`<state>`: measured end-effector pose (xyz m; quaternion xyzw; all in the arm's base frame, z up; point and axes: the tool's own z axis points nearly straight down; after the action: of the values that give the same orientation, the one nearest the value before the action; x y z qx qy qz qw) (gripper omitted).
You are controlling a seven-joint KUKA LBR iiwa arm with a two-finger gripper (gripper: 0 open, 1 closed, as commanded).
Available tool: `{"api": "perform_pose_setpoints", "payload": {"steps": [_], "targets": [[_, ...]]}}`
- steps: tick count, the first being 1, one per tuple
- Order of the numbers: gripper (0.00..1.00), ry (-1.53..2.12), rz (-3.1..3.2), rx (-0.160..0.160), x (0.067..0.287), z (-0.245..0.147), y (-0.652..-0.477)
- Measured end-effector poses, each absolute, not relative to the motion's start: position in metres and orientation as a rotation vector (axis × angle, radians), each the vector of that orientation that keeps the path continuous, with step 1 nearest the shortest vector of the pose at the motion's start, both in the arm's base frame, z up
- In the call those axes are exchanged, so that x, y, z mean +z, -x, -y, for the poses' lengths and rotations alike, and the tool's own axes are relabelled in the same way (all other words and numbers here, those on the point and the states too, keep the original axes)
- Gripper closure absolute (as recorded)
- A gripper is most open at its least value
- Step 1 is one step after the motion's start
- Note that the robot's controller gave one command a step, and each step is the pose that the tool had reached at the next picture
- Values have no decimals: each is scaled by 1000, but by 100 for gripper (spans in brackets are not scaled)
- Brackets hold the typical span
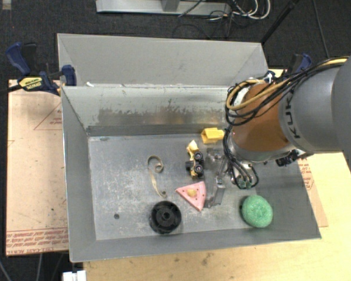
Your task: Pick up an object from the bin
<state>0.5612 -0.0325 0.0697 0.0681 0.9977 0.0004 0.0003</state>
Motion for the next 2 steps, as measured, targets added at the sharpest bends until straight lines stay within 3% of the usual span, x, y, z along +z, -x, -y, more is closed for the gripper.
{"api": "perform_pose_setpoints", "payload": {"steps": [1, 2], "targets": [[0, -314, -3124, -1, 70, 10, -575], [0, -339, -3120, 6, 70, -8, -574]]}}
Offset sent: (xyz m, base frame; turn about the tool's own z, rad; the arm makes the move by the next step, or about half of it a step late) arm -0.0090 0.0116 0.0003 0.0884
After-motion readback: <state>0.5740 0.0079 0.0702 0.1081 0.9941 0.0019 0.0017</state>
